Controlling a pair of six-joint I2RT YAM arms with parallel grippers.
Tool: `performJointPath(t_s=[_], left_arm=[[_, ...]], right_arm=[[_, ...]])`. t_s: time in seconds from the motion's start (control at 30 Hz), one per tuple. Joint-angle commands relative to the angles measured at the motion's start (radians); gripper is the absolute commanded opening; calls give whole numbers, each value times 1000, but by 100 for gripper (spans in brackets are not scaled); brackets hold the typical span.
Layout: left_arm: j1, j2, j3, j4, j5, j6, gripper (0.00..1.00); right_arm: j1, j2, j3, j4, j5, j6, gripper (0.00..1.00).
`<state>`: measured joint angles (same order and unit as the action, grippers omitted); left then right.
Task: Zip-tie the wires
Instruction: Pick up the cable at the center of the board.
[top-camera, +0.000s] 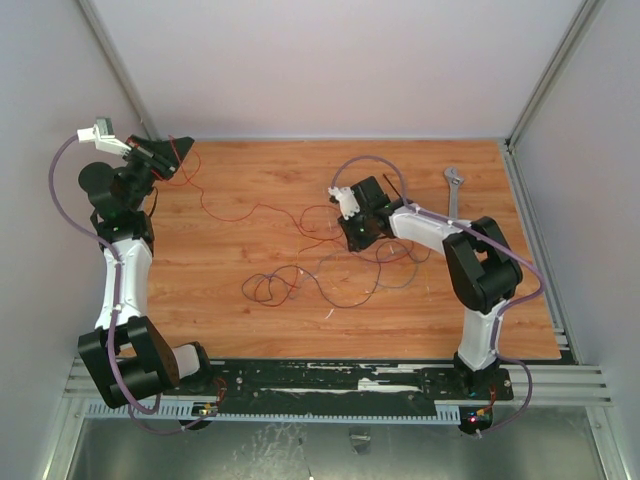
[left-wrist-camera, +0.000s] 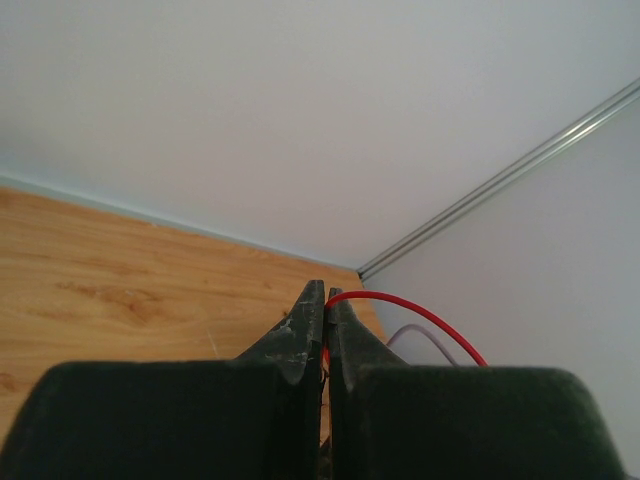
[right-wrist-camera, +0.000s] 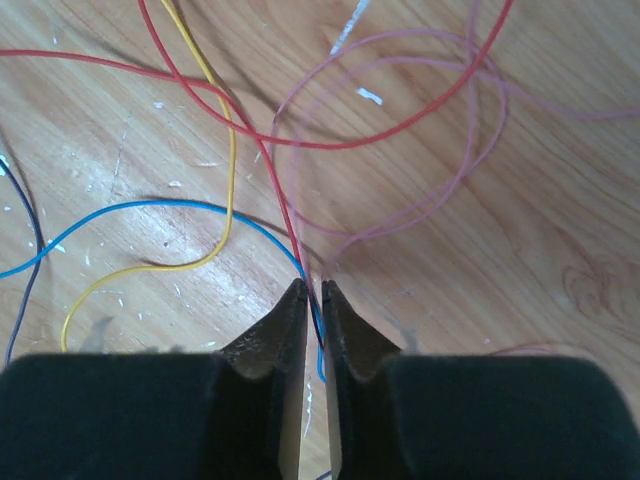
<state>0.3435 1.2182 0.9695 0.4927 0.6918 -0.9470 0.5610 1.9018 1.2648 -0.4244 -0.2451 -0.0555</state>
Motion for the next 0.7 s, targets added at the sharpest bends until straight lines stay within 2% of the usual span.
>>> performJointPath(t_s=[0.0,0.1,0.2,0.37,0.53,0.67], left_arm=[[-4,-21,3,23,14,11,0],[-3,-19,3,20,13,13,0],[-2,-20,-1,13,5,16,0],[6,-20,-6,13,6,16,0],[7,-22,-16,13,5,13,0],[10,-22,-24,7,1,15,0]], right_arm=[[5,-79,22,12,101,4,6],[0,-163,80,-21,184,12,0],[-14,-236,176,-61,245,7,1],[-59,-284,367,-149,263,-15,2],[-159,-297,559,-108,320,35,0],[-271,-321,649,29,288,122,0]])
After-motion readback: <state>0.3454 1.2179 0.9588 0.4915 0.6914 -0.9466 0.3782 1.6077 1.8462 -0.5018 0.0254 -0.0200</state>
